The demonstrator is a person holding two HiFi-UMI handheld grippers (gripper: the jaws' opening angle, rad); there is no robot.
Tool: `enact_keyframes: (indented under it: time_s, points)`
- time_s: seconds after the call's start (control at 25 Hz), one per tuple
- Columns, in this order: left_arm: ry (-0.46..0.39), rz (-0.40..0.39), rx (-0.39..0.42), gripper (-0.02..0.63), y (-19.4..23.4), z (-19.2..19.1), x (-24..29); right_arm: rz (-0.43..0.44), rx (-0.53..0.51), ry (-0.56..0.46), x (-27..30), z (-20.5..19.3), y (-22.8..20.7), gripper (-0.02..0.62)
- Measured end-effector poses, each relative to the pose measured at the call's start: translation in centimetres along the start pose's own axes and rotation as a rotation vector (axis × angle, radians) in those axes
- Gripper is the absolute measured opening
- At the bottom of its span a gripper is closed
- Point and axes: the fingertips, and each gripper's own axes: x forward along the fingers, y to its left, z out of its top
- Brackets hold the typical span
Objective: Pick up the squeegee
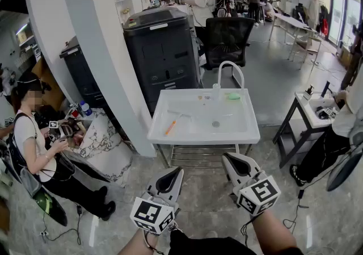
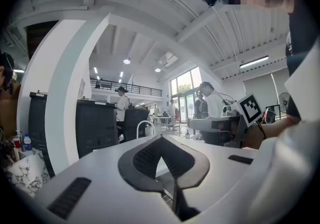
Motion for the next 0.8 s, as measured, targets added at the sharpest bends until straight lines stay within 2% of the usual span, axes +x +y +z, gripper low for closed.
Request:
enact_keyframes:
  time_s: [0.4, 0.8]
  points:
    - [0.001, -0.002, 0.007, 0.015, 0.5, -0.3, -0.3, 0.014, 0.028, -0.001, 0.6, -0.2, 0.4, 0.017]
    - [0.013, 0.004, -0.018, 0.015, 4.5, -0.8, -0.8, 0.035, 0.047, 0.023, 5.0, -0.9, 2.1, 0.017]
